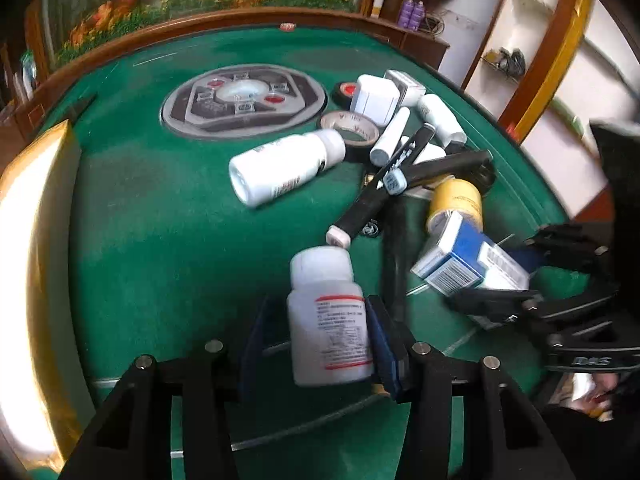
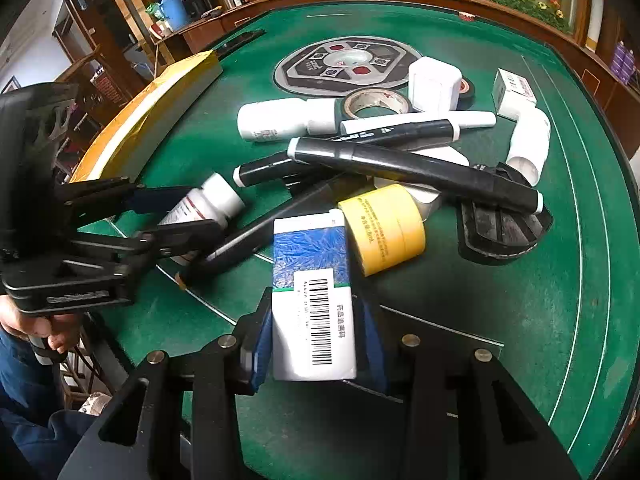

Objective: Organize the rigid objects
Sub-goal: 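Grasp the white medicine bottle with the left tool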

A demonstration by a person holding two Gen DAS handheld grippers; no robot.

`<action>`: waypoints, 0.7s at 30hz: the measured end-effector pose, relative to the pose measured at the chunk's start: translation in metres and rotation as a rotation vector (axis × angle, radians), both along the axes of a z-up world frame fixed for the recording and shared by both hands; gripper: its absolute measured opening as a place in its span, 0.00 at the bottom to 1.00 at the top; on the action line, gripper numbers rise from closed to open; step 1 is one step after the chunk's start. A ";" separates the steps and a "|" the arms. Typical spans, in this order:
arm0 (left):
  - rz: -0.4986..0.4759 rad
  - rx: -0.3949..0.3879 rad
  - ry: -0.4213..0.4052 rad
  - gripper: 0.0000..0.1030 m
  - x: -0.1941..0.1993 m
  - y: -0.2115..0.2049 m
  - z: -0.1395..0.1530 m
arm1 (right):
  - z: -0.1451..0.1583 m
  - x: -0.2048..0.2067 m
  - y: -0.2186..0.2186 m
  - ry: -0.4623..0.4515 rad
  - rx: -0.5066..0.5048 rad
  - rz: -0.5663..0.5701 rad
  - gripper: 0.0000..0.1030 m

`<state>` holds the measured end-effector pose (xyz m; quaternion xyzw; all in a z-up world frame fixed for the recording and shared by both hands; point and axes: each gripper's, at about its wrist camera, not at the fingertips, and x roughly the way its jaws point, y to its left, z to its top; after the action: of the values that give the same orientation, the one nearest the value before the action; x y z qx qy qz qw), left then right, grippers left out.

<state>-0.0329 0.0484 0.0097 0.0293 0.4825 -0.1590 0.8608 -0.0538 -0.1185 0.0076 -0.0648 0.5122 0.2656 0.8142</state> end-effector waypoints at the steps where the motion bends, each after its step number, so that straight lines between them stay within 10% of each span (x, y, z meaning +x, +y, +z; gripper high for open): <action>1: 0.000 0.040 -0.015 0.49 -0.001 -0.005 -0.001 | 0.001 -0.001 -0.001 -0.012 -0.004 0.005 0.36; 3: 0.015 0.067 -0.034 0.36 -0.004 -0.008 -0.002 | 0.002 -0.002 -0.004 -0.020 0.000 -0.001 0.35; 21: 0.345 -0.077 -0.234 0.36 -0.058 0.132 0.074 | 0.063 -0.014 0.073 -0.102 0.195 0.185 0.35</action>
<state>-0.0909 0.1807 0.0834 -0.0683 0.3708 -0.0231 0.9259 -0.0679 -0.0459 0.0703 -0.0459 0.4337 0.3842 0.8138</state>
